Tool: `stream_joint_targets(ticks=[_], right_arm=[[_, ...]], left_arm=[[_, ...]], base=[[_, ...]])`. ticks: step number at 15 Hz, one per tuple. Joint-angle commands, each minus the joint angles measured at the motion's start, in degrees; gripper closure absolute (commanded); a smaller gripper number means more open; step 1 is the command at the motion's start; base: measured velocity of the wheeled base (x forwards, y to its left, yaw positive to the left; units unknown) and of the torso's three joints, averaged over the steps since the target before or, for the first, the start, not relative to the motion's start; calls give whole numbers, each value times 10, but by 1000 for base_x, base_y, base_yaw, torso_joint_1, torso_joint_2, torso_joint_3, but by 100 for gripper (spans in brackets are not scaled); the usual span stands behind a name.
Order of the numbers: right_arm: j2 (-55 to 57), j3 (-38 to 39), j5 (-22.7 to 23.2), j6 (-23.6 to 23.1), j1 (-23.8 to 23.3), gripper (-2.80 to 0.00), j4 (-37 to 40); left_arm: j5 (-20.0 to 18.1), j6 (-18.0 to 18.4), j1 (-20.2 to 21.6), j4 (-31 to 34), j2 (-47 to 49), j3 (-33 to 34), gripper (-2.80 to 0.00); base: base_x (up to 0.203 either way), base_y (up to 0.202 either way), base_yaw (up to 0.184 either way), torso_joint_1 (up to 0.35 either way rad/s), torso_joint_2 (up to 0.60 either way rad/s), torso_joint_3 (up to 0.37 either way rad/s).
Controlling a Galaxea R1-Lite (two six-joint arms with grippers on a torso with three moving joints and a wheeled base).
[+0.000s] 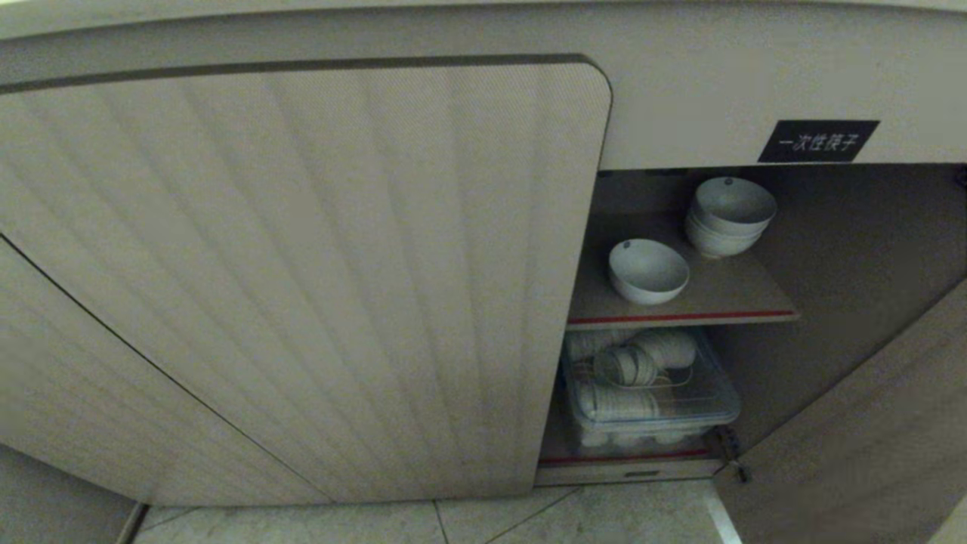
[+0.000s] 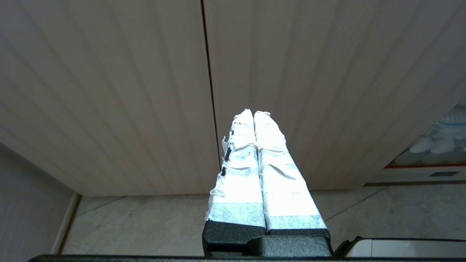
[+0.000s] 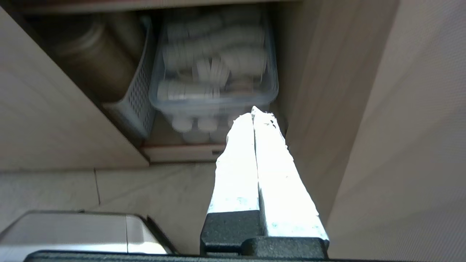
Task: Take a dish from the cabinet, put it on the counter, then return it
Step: Close the cabinet door
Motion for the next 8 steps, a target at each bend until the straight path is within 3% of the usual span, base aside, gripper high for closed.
stream_joint_targets(ticks=[1,8], right_arm=[[-24,-1,0,3,0,0,4],[-24,0,0,0,0,0,4]], left_arm=[[-1,0,0,0,0,0,0],[-1,0,0,0,0,0,0]], base=[[0,0,0,0,0,0],[0,0,0,0,0,0]])
